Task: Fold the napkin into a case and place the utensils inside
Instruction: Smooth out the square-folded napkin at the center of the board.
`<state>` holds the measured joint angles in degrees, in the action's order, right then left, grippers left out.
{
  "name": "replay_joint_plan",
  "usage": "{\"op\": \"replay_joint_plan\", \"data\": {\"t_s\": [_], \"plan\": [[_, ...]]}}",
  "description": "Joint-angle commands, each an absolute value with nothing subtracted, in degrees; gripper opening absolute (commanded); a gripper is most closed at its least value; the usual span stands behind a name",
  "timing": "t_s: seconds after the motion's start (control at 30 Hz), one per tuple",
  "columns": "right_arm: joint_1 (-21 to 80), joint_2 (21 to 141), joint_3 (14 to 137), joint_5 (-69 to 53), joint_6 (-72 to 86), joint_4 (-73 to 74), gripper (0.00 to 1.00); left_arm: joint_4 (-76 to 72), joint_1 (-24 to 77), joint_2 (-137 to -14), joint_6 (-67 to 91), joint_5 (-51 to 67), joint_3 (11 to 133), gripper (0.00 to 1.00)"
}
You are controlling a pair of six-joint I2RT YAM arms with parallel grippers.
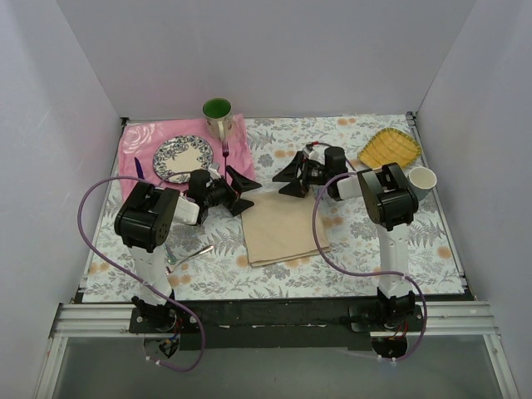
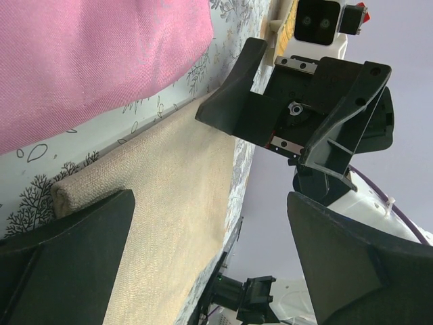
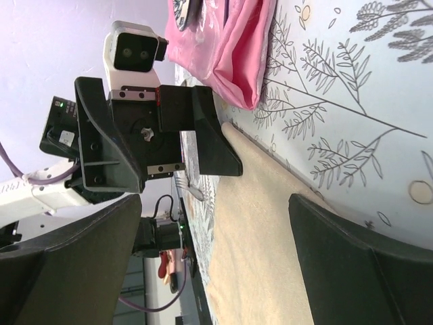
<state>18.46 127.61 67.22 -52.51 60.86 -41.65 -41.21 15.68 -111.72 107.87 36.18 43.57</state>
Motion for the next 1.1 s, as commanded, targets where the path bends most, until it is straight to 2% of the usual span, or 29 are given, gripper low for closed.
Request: {"op": "replay_joint_plan", "data": {"t_s": [0.0,0.1,0.37,0.67,0.83,1.07], "plan": [[16.17,126.83,65.66,-53.87,54.76,-37.62,0.99,-32.88,14.24,-111.97,105.38,31.55,42.54,0.98],[14.34,125.33,65.13,-55.02,52.74,-35.52,0.99,-32.61,13.62,-112.32,106.34,31.73,42.63,0.98],[10.02,117.53,67.58,-60.55,41.23,-18.99,0.99,-34.09,13.71,-111.89,105.47,33.31,43.68,0.98],[14.58,105.30,57.85,-65.21,46.49,-21.35,0.99,-35.24,14.24,-111.27,104.59,34.37,44.03,0.98],[14.94,108.45,55.63,-64.25,45.54,-23.12,0.99,-35.16,14.24,-111.09,104.41,34.37,43.77,0.98],[13.80,114.95,56.87,-61.17,38.41,-15.74,0.99,-34.37,14.24,-110.65,103.97,34.01,43.33,0.98]]}}
